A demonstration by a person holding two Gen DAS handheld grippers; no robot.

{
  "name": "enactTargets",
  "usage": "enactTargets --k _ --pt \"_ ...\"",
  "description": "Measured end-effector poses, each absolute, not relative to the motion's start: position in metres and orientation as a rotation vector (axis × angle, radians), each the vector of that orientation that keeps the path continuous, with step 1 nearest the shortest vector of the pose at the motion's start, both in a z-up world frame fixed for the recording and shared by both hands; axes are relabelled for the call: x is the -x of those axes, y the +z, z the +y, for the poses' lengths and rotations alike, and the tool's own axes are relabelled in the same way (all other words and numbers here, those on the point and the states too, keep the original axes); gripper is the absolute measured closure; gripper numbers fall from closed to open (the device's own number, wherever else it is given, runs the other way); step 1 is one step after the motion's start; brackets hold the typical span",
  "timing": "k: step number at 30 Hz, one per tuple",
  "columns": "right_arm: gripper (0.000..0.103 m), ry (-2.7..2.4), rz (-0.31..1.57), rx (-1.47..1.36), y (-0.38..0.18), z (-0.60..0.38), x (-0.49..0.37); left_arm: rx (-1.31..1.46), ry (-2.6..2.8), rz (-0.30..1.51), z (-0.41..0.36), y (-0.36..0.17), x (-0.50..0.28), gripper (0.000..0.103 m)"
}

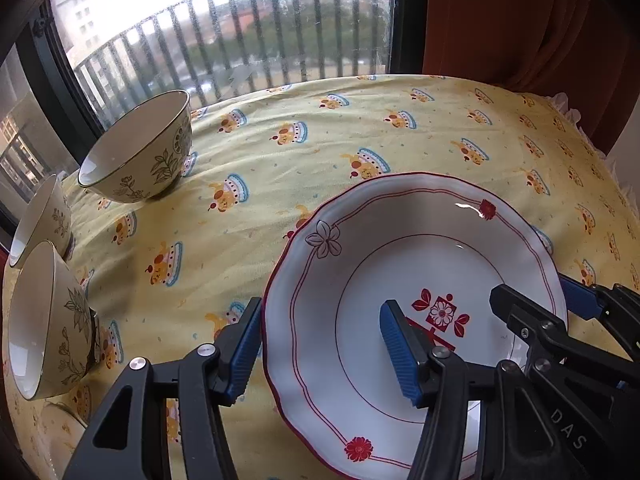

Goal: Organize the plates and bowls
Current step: 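Lift the red-rimmed dish with both grippers and carry it over the plate stack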

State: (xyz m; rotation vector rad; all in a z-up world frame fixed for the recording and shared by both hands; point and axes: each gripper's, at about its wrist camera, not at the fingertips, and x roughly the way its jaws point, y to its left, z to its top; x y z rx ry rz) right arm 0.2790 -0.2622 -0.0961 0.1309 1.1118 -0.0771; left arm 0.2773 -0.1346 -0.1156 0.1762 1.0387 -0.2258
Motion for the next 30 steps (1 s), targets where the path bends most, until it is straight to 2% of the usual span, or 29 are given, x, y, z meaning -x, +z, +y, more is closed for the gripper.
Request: enactTargets --k 14,30 --pt "0.055 -0.104 1.118 -0.12 -0.103 -0.261 -0.287 -0.158 -0.218 1.038 -0.134 -0.121 -0.276 0.046" --pt "0.055 -0.11 1.082 -0.11 -0.073 -0.242 -0.243 -0.114 -0.22 1.026 -0.113 -0.096 -0.232 0.046"
